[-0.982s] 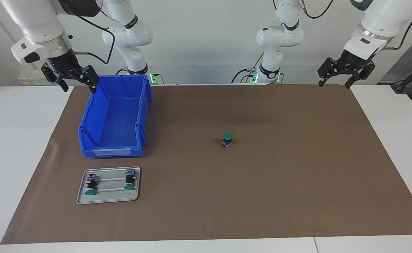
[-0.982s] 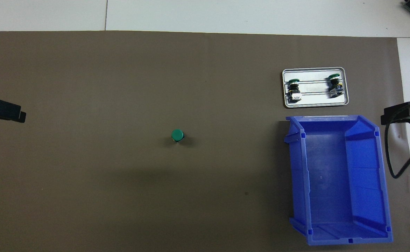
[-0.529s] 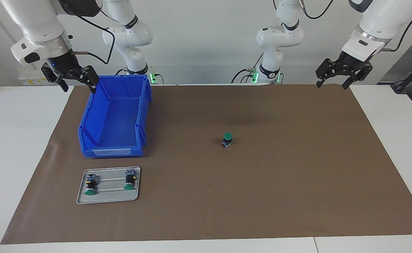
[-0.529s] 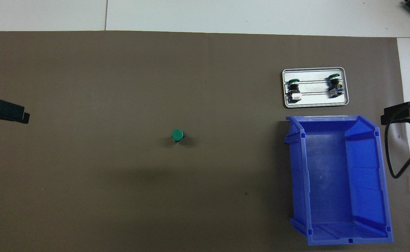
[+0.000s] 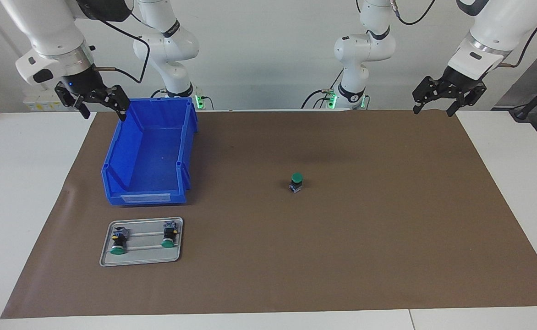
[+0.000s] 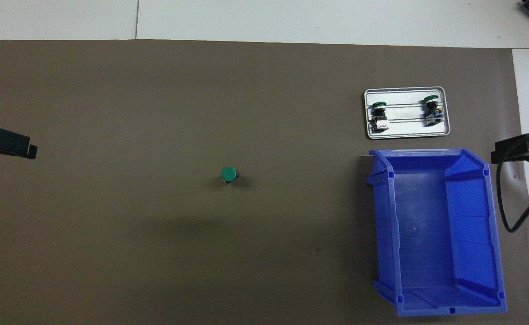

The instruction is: Place and press button with both arms

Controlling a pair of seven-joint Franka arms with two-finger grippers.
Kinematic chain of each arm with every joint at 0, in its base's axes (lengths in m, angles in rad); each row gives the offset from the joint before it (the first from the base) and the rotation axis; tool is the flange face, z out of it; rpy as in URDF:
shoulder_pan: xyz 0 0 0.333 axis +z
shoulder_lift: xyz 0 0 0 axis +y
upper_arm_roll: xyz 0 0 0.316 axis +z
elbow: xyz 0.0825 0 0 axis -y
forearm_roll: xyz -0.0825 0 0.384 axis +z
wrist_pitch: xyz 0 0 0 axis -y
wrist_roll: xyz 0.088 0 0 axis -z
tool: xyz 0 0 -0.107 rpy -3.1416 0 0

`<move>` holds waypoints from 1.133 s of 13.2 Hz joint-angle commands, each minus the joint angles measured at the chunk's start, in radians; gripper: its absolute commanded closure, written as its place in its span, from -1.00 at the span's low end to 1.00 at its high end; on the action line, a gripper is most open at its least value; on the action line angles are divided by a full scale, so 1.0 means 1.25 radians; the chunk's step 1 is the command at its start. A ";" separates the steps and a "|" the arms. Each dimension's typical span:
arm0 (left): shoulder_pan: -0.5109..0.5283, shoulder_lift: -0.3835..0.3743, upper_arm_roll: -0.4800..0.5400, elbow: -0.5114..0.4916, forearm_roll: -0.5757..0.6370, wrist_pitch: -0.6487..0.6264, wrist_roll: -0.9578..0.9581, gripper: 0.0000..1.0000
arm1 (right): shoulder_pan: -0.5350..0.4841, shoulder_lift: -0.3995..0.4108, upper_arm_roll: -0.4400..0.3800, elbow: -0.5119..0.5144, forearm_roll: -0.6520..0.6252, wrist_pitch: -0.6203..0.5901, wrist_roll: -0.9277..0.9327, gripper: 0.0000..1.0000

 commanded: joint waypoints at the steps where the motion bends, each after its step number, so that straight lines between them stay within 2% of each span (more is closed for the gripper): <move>1: -0.003 -0.014 0.003 -0.024 -0.005 0.009 -0.008 -1.00 | -0.001 -0.015 0.002 -0.031 0.073 0.023 0.033 -1.00; 4: 0.003 -0.016 0.002 -0.031 -0.004 0.008 -0.010 -1.00 | 0.103 0.010 0.002 -0.037 0.073 0.042 0.146 -1.00; 7: 0.003 -0.019 0.002 -0.037 -0.003 0.008 -0.005 -1.00 | 0.217 0.042 0.003 -0.049 0.059 0.111 0.271 -1.00; 11: 0.002 -0.016 0.001 -0.031 0.000 -0.003 0.002 -1.00 | 0.415 0.180 0.003 -0.018 0.053 0.260 0.521 -1.00; 13: -0.001 -0.018 0.001 -0.035 0.011 0.001 0.002 -1.00 | 0.492 0.242 0.002 -0.012 0.052 0.353 0.585 -1.00; 15: -0.002 -0.016 0.001 -0.034 0.023 0.006 0.002 -1.00 | 0.537 0.292 0.003 -0.010 0.045 0.441 0.636 -1.00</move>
